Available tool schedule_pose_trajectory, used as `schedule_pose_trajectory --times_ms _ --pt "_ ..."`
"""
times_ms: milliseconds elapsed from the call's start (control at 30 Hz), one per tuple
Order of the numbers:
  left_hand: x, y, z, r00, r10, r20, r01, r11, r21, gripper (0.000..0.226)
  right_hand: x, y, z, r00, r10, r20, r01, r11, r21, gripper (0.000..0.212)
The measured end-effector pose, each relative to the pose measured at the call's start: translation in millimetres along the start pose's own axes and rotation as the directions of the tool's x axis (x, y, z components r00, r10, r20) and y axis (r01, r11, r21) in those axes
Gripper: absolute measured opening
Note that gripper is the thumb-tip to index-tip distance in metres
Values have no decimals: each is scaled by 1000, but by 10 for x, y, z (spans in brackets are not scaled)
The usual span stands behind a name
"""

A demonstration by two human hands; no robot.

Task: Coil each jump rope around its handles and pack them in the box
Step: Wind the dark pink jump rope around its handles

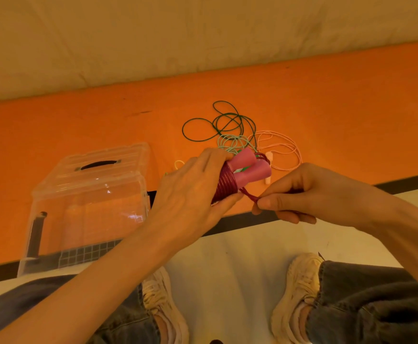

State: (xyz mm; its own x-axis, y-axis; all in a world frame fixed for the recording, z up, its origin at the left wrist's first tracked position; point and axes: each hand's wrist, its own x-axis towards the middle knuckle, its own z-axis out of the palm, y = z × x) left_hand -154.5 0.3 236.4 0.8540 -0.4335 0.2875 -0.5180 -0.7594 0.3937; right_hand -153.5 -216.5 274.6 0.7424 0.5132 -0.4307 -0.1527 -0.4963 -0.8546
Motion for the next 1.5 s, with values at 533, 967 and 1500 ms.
schedule_pose_trajectory --times_ms 533,967,1500 --pt "50 -53 -44 993 -116 2 116 993 -19 48 -51 -161 -62 963 -17 -269 30 999 43 29" --pt "22 106 1 954 -96 283 141 980 -142 39 6 -193 41 968 -205 142 215 975 -59 43" --pt "41 41 -106 963 -209 171 239 953 -183 38 47 -262 88 929 -321 -183 354 916 189 40"
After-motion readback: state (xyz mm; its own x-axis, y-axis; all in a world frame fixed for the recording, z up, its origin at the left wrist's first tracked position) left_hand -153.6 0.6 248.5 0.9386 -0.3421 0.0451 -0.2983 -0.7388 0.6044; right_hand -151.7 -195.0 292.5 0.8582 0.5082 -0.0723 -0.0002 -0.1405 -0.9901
